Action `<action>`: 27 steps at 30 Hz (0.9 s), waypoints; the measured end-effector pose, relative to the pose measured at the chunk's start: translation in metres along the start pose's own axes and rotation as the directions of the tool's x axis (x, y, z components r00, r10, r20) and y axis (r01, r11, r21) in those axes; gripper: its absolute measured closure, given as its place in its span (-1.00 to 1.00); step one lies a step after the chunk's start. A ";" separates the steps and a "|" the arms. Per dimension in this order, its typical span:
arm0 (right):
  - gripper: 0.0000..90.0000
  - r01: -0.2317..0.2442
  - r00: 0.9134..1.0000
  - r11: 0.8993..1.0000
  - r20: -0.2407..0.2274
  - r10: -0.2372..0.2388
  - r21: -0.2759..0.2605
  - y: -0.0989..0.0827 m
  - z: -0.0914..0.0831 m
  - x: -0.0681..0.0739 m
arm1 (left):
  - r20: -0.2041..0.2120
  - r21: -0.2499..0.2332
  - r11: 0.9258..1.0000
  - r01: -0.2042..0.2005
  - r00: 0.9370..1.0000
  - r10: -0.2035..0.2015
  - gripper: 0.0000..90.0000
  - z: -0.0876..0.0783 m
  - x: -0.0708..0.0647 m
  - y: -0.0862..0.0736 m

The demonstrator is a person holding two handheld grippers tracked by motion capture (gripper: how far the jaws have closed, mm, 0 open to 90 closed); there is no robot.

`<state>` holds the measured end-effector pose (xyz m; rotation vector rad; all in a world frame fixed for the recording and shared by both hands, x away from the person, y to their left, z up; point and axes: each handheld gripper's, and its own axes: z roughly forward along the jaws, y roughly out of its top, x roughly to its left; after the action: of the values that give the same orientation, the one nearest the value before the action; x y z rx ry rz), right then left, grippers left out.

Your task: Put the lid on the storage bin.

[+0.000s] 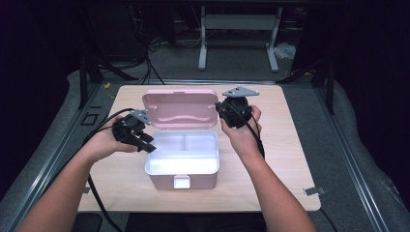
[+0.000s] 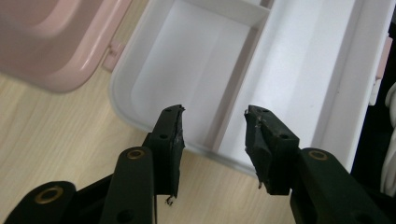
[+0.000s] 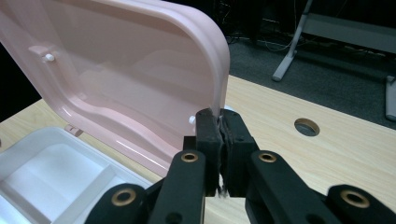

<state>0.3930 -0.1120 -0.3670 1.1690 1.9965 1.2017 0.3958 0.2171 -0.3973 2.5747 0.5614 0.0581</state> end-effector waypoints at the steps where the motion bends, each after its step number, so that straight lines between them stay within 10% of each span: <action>1: 0.93 0.000 1.000 1.000 0.000 0.000 0.000 0.000 0.000 0.000 | 0.002 0.000 1.000 0.014 1.000 -0.014 0.36 -0.002 0.002 -0.003; 7: 0.93 -0.004 1.000 1.000 -0.005 0.004 -0.003 0.000 0.000 0.000 | 0.055 -0.030 0.992 0.122 0.991 -0.120 0.71 -0.008 0.013 -0.014; 15: 0.93 -0.006 1.000 1.000 -0.009 0.006 -0.001 -0.001 -0.001 -0.001 | -0.035 -0.106 0.968 0.228 0.972 -0.233 1.00 -0.020 0.036 -0.011; 27: 0.93 -0.006 1.000 1.000 -0.023 0.006 -0.002 -0.001 -0.001 -0.002 | -0.118 -0.154 0.954 0.258 0.954 -0.277 1.00 -0.045 0.061 0.017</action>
<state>0.3930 -0.1146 -0.3672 1.1666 2.0090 1.2251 0.4516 0.2493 -0.3532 2.3511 0.9219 0.1774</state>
